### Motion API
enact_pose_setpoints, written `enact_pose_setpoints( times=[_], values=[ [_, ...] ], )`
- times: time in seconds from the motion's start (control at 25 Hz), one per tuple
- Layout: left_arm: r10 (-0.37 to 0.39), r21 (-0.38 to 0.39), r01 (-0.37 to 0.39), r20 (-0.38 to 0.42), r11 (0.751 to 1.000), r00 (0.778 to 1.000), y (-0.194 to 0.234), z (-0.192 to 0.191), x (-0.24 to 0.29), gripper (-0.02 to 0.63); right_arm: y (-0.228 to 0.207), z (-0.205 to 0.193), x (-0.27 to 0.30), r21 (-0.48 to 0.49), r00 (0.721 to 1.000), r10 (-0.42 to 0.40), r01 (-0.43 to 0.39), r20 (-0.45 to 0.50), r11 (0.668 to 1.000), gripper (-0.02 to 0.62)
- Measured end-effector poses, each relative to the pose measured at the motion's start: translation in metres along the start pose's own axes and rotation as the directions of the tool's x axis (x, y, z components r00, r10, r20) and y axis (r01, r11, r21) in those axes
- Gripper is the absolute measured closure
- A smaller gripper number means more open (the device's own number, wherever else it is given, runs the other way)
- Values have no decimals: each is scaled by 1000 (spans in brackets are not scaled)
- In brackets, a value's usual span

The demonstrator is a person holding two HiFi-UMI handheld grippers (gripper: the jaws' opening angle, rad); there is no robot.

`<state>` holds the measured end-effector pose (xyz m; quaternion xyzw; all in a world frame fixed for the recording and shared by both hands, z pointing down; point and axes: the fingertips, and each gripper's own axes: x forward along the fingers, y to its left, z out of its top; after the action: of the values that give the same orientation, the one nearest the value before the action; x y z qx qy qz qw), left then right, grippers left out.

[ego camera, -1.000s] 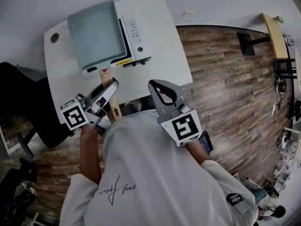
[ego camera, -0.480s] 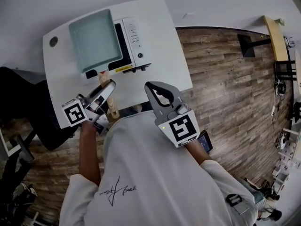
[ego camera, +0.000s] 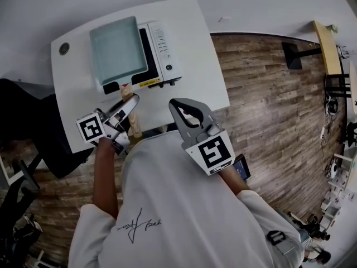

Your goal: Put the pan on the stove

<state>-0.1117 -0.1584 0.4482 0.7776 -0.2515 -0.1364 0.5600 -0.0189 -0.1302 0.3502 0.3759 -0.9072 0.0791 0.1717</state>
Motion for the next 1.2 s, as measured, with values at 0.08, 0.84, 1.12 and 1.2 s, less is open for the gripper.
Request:
enact_pose_setpoints(
  times=[0.08, 0.84, 1.12, 1.2],
  values=[
    [5, -9, -5, -3, 1000, 1000, 5, 0, -1, 411, 1, -1, 2, 2, 1000, 5, -5, -18, 1000, 597],
    [13, -35, -14, -25, 999, 1000, 26, 3, 4, 405, -10, 1, 17, 9, 1000, -16, 16, -24, 1000, 598],
    [-8, -22, 8, -28, 1000, 1000, 22, 9, 8, 405, -12, 10, 38, 63, 1000, -2, 1, 25, 998, 598],
    [-15, -29, 15, -18, 999, 1000, 20, 11, 7, 405, -12, 12, 45, 54, 999, -14, 12, 30, 998, 598]
  ],
)
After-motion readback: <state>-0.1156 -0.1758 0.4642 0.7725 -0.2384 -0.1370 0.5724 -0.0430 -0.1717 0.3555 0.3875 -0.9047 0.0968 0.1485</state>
